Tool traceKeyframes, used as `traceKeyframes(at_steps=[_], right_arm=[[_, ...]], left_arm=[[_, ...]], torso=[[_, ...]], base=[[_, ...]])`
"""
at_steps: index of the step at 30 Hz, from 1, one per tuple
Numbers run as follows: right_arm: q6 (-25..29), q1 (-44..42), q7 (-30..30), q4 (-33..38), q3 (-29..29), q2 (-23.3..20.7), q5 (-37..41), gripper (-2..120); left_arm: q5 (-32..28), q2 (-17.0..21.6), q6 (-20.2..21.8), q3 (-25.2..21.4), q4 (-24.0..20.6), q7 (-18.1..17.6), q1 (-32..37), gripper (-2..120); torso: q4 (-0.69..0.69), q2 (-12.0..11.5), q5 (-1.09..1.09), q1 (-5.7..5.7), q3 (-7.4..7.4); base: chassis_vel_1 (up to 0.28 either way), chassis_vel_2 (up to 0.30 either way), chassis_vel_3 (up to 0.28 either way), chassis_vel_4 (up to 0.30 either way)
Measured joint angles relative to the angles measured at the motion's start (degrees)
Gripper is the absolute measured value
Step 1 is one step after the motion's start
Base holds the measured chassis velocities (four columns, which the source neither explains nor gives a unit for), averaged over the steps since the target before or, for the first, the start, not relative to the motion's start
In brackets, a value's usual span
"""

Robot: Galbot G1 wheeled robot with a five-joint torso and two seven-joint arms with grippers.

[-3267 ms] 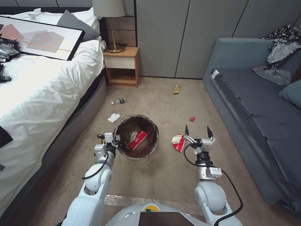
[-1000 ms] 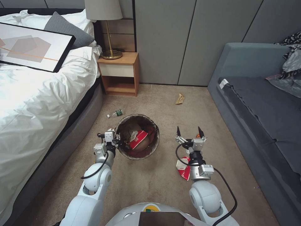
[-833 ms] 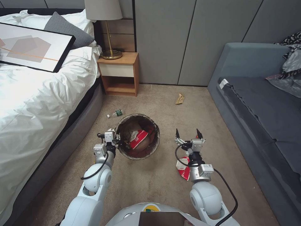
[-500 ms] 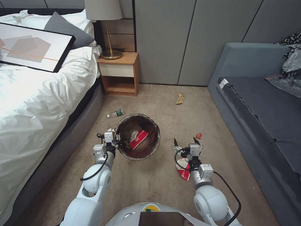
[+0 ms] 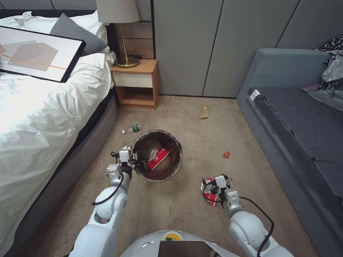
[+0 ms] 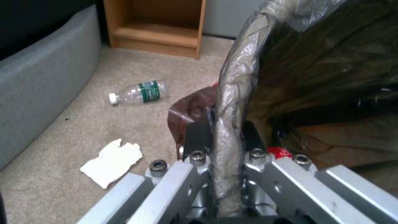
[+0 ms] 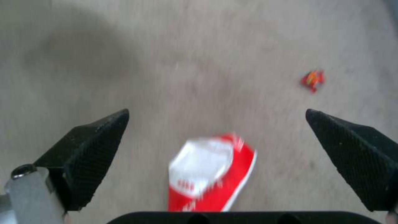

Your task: Pick up the trash bin, then pick up the garbage from the floor and place it into the trash bin.

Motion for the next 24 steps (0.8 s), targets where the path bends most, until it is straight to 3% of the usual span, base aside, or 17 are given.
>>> traceKeyframes(at_steps=[10, 24], right_arm=[[-1.4, 4.6, 0.6, -8.1, -7.6, -2.1, 5.0, 100], [0.9, 10.6, 2.0, -16.1, -14.2, 2.4, 4.9, 100]], left_arm=[[0.5, -0.2, -0.2, -0.2, 0.2, 0.1, 0.0, 2], [1.0, -0.5, -0.3, -0.1, 0.3, 0.1, 0.0, 2]], torso=[[0.01, 0.0, -0.01, 0.0, 0.0], [0.01, 0.0, -0.02, 0.0, 0.0]], base=[[0.0, 0.0, 0.0, 0.0], [0.0, 0.0, 0.0, 0.0]])
